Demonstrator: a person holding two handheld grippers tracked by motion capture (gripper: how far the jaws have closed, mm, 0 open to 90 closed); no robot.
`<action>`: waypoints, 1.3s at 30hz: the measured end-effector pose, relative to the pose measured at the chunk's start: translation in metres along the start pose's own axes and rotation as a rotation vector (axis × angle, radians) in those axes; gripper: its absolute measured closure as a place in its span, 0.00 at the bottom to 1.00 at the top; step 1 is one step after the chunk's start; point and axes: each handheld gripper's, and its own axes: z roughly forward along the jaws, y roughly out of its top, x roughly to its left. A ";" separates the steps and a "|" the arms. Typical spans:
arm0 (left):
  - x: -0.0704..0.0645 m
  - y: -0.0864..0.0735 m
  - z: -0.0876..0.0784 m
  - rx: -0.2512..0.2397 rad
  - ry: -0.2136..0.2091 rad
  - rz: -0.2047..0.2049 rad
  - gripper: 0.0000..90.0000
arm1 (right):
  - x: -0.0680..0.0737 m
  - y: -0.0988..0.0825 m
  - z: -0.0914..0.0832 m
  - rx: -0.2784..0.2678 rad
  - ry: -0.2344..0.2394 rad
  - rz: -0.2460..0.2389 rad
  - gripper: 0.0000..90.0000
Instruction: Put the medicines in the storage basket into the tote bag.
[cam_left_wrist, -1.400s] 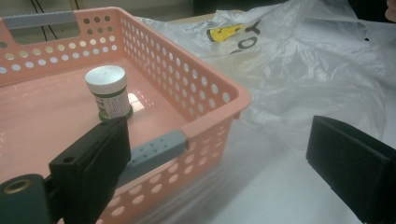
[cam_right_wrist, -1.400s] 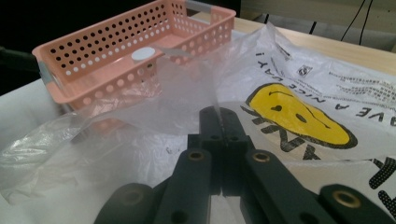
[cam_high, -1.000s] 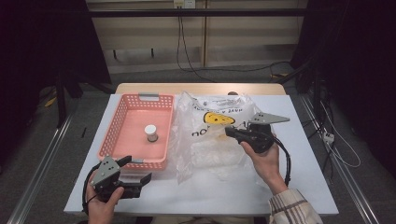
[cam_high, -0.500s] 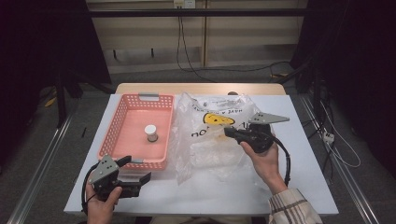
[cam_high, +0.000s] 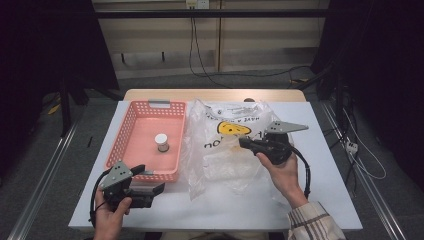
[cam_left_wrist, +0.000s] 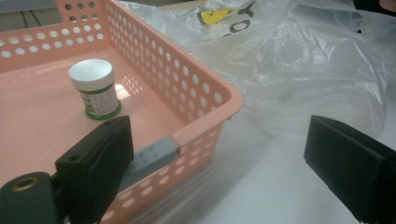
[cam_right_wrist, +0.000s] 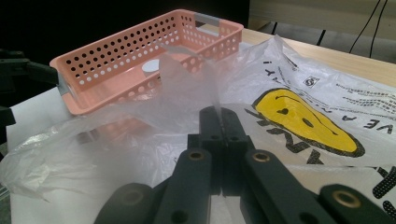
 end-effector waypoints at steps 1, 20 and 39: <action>0.001 0.002 0.001 0.009 -0.001 0.004 0.09 | -0.001 0.000 0.000 -0.001 0.001 0.002 1.00; 0.030 0.038 0.001 0.099 0.033 0.096 0.11 | -0.001 0.001 0.000 -0.003 0.007 -0.003 1.00; 0.076 0.068 0.052 0.222 0.019 0.001 0.11 | -0.001 0.000 0.002 0.006 0.018 -0.008 1.00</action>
